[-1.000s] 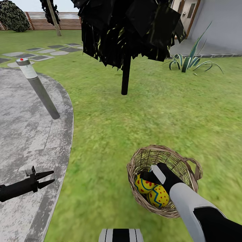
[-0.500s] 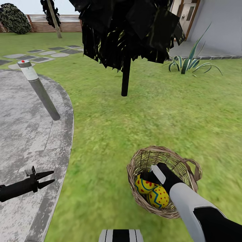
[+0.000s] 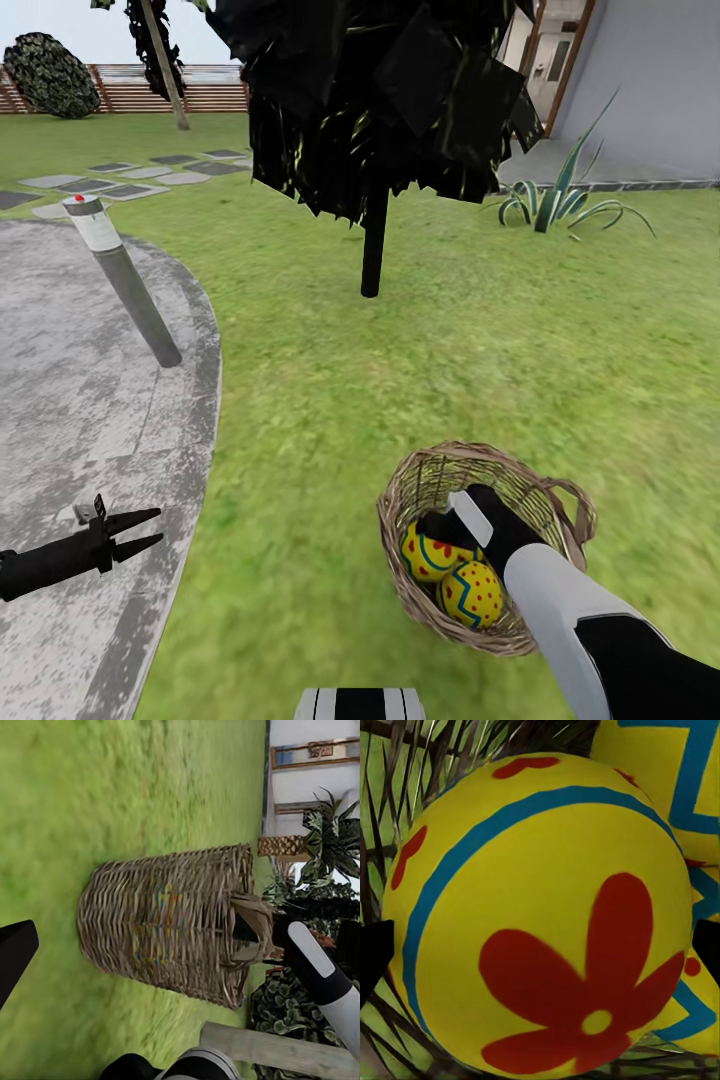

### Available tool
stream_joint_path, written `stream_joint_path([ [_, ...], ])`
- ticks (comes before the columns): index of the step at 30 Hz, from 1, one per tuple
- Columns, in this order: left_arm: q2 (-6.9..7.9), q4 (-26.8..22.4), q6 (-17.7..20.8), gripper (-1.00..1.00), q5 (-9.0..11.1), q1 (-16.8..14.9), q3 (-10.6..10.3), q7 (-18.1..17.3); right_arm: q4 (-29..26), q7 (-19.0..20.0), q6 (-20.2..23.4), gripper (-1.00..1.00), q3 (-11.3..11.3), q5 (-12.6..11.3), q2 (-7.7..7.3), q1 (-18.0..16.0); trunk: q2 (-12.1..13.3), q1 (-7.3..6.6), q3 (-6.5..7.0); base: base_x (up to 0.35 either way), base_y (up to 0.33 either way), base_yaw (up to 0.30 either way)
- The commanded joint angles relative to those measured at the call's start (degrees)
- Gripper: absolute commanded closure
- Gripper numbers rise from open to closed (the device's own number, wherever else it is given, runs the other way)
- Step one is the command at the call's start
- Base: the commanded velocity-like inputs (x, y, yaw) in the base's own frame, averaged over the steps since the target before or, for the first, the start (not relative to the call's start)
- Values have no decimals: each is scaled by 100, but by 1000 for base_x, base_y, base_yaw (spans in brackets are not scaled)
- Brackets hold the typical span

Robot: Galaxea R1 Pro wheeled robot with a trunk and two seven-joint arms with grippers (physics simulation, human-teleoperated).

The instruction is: Take the three Easter eggs out of the wicker basket on the lawn in the garden, then place them on the lawn next to a single tree (choose any tree) so that all three eggs are next to the same tree and none are left in the basket.

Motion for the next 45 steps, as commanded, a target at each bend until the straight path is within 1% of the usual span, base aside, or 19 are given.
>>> stream_joint_path([
  [1,-1,0,61,-100,-8,-3,3,-26,-9,-47,66,100,40,-60,-4,-2,-2,-1,-4,0,0,0],
  [13,-6,0,62,-100,-8,-2,-2,-8,-10,-48,143,100,34,-64,-7,-3,14,-32,262,0,0,0],
  [19,-11,-6,102,-100,-19,-10,-10,32,-10,-47,378,100,40,-63,-79,-57,22,-48,394,0,0,0],
  [26,-11,-9,139,-100,-34,-11,-19,38,-16,-47,492,100,33,-69,-75,-65,32,-66,550,-11,0,0],
  [37,-11,-9,144,-100,-43,-11,-22,36,-22,-53,519,100,33,-82,-89,-74,46,-94,793,-142,0,0],
  [41,-11,-9,145,-100,-43,-11,-23,35,-19,-56,527,100,40,-89,-90,-203,52,-104,882,-5,0,0],
  [45,-11,-9,142,-100,-43,-11,-23,35,-24,-101,805,100,37,-97,-97,-376,57,-115,970,0,0,0],
])
